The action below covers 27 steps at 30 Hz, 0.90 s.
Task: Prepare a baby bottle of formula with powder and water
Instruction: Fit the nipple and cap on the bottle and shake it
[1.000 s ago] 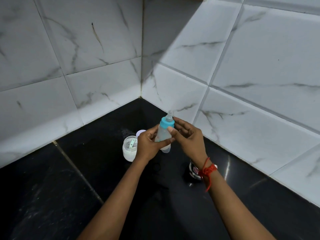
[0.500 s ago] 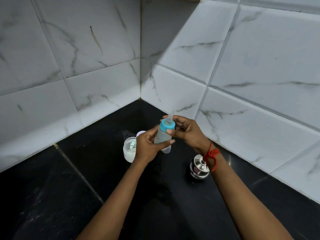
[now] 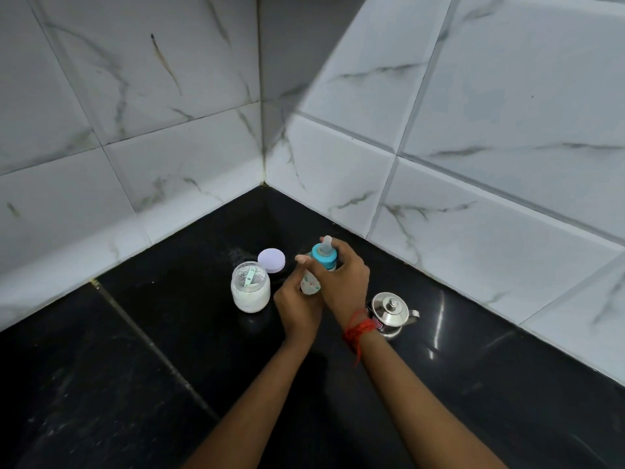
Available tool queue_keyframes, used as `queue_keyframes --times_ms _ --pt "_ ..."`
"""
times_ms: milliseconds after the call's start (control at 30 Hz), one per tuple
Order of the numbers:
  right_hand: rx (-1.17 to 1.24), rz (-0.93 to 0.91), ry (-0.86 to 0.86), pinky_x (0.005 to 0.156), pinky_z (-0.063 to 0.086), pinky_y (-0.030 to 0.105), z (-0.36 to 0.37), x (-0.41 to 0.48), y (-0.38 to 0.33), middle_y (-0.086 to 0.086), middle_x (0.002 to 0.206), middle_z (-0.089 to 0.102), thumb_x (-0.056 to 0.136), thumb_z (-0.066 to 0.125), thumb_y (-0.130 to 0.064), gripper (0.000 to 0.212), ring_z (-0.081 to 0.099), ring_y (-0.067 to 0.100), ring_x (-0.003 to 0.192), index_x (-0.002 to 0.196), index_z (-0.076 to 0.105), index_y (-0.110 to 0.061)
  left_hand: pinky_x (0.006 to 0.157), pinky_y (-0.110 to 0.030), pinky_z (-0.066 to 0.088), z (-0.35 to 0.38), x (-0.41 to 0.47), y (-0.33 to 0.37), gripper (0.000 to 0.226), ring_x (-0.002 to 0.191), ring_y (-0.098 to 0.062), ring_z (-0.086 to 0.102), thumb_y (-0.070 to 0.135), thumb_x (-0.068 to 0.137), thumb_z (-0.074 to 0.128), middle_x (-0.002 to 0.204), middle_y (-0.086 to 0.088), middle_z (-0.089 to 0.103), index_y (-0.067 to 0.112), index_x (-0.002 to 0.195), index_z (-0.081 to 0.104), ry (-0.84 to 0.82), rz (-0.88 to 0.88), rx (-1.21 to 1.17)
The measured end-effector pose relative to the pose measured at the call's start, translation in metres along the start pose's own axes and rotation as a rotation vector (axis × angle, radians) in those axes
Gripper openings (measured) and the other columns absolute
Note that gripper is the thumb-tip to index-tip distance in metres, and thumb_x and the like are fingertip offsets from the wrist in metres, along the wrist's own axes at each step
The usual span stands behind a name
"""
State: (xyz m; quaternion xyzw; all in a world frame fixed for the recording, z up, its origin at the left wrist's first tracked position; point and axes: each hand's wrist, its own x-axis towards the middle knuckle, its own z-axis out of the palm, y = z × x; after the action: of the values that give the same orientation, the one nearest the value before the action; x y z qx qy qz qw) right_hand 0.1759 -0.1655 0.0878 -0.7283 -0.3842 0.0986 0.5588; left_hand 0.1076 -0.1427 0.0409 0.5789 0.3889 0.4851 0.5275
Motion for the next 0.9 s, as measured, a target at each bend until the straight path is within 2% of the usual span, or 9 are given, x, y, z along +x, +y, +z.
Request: queue_keyframes --times_ms 133,233,367,467,533,633,733,833,900 --pt "0.187 -0.009 -0.566 0.094 0.055 0.029 -0.031 0.037 0.01 0.002 0.133 0.064 0.087 0.076 -0.011 0.05 0.064 0.013 0.118 0.134 0.061 -0.013 0.089 -0.016 0.055 -0.029 0.026 -0.01 0.058 0.106 0.006 0.071 -0.001 0.077 0.088 0.106 0.028 0.076 0.028 0.122 0.068 -0.214 0.011 -0.03" --pt "0.232 -0.049 -0.734 0.102 0.053 0.036 -0.037 0.048 0.01 0.005 0.135 0.063 0.091 0.07 -0.004 0.05 0.062 0.018 0.123 0.138 0.056 -0.01 0.098 -0.034 0.06 -0.038 0.036 -0.015 0.061 0.116 -0.011 0.072 0.009 0.075 0.093 0.119 0.009 0.078 0.016 0.131 0.07 -0.308 0.034 0.018" --pt "0.174 -0.117 -0.505 0.101 0.053 0.045 -0.016 0.04 0.007 0.006 0.123 0.069 0.086 0.073 -0.004 0.04 0.065 0.019 0.115 0.125 0.065 -0.007 0.092 -0.02 0.057 -0.03 0.032 -0.012 0.057 0.109 -0.002 0.073 0.012 0.075 0.092 0.108 0.022 0.077 0.03 0.125 0.072 -0.139 0.064 0.008" --pt "0.174 -0.088 -0.233 0.098 0.055 0.044 0.008 0.018 0.009 -0.005 0.117 0.072 0.081 0.074 -0.026 0.038 0.066 0.014 0.111 0.118 0.069 -0.019 0.088 -0.016 0.056 -0.02 0.024 -0.011 0.038 0.1 0.004 0.072 0.031 0.077 0.082 0.098 0.03 0.075 0.047 0.11 0.07 -0.041 0.08 0.009" --pt "0.136 -0.06 -0.151 0.099 0.054 0.041 0.018 0.011 0.018 -0.012 0.118 0.071 0.08 0.072 -0.04 0.042 0.065 0.013 0.111 0.12 0.067 -0.028 0.086 -0.011 0.052 -0.015 0.023 -0.018 0.037 0.098 0.009 0.07 0.022 0.083 0.08 0.097 0.033 0.074 0.045 0.109 0.068 -0.027 0.071 -0.002" --pt "0.163 -0.013 -0.288 0.1 0.054 0.043 0.015 0.022 0.034 -0.004 0.122 0.071 0.085 0.073 -0.036 0.045 0.066 0.016 0.115 0.126 0.066 -0.019 0.088 -0.018 0.055 -0.019 0.03 -0.039 0.046 0.103 -0.001 0.073 0.002 0.078 0.087 0.104 0.018 0.079 0.027 0.114 0.072 -0.064 0.002 -0.016" --pt "0.296 0.122 -0.345 0.098 0.053 0.031 0.002 0.044 0.041 0.005 0.117 0.073 0.101 0.056 -0.029 0.032 0.068 0.013 0.109 0.124 0.066 -0.008 0.095 -0.029 0.058 -0.03 0.036 -0.065 0.06 0.111 -0.01 0.073 0.018 0.068 0.098 0.115 0.008 0.078 0.022 0.121 0.07 -0.088 -0.061 0.025" --pt "-0.05 0.155 -0.289 0.095 0.051 0.027 0.003 0.07 0.063 -0.003 0.112 0.073 0.1 0.057 -0.035 0.029 0.064 0.005 0.099 0.118 0.07 -0.016 0.093 -0.023 0.056 -0.039 0.031 -0.086 0.063 0.109 -0.001 0.07 0.015 0.065 0.1 0.115 0.012 0.076 0.025 0.118 0.068 -0.107 -0.118 0.091" --pt "-0.356 0.148 -0.396 0.1 0.048 0.029 0.012 0.084 0.085 0.001 0.12 0.07 0.094 0.067 -0.028 0.033 0.063 0.014 0.11 0.126 0.065 -0.019 0.094 -0.023 0.057 -0.043 0.027 -0.1 0.065 0.11 -0.001 0.07 0.013 0.064 0.1 0.117 0.009 0.076 0.021 0.119 0.068 -0.133 -0.139 0.093"
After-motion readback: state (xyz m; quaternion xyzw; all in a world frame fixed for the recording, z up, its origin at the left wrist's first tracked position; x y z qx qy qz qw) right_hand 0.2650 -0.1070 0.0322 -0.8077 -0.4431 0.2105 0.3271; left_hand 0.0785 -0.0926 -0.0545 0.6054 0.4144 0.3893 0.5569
